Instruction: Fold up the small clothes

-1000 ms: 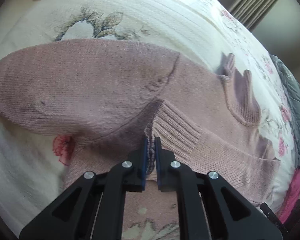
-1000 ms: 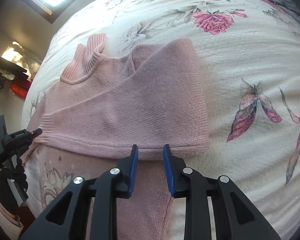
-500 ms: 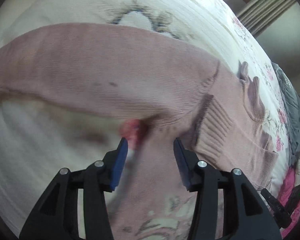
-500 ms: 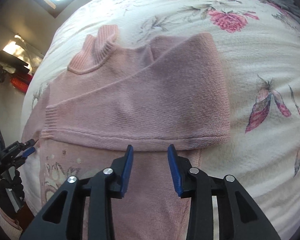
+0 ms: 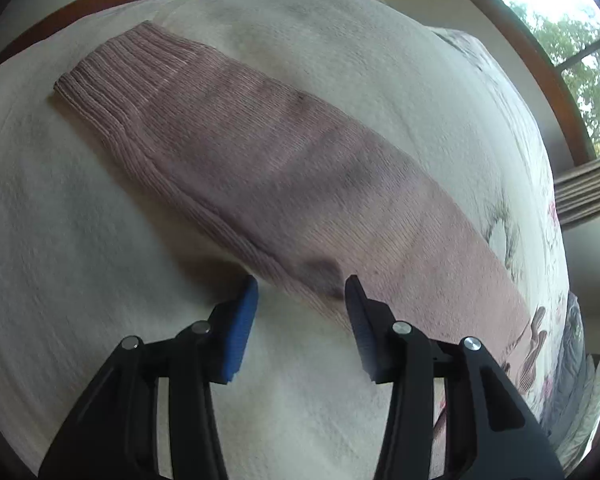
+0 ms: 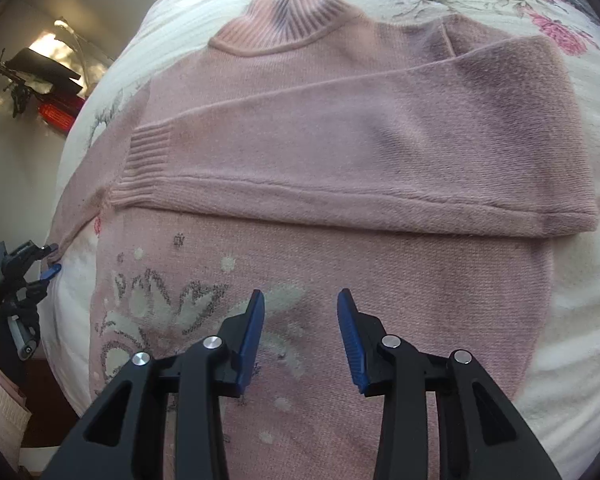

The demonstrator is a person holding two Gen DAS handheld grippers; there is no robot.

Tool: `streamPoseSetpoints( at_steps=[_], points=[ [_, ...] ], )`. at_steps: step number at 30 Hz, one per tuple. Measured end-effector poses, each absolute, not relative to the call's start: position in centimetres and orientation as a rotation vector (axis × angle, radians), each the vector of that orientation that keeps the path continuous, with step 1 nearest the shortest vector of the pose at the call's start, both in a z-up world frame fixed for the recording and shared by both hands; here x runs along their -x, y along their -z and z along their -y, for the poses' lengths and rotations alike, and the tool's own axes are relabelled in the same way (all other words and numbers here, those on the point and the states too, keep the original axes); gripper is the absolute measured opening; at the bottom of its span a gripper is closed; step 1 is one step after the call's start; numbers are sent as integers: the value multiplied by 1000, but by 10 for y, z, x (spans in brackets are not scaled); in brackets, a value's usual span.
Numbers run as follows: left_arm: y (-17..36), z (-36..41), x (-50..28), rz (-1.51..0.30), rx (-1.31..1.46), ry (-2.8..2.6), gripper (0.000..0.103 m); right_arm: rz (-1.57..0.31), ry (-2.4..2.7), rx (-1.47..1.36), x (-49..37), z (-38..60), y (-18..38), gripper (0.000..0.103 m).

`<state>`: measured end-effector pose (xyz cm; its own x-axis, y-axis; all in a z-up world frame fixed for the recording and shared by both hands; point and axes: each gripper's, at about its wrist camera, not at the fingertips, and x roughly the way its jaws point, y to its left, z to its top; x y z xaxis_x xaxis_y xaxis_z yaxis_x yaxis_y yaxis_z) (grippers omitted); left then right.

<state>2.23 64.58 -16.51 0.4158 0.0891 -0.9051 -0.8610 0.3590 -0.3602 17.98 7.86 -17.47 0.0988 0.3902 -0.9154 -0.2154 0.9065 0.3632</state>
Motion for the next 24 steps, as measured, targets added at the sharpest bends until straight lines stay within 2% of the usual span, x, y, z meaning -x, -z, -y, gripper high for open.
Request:
streamPoseSetpoints(
  at_steps=[7,10,15,19,20,24],
  points=[
    [165,-700,5,-839,1103,-785,45,-1434,-455,-119,-165,-106,186,39],
    [164,-719,13,-818,1113,-827,41,-1440,-451,-114,-163,-114,188,39],
    [167,-744,26,-792,1163,-842,30,-1453,-470,-94,-164,-134,190,39],
    [165,-753,28,-808,1139,-816,9,-1477,-493,-73,-164,-156,199,39],
    [164,-754,28,-802,1145,-806,7,-1483,-491,-71,-164,-160,201,42],
    [151,-748,34,-780,1106,-783,5,-1494,-482,-83,-166,-164,209,46]
  ],
)
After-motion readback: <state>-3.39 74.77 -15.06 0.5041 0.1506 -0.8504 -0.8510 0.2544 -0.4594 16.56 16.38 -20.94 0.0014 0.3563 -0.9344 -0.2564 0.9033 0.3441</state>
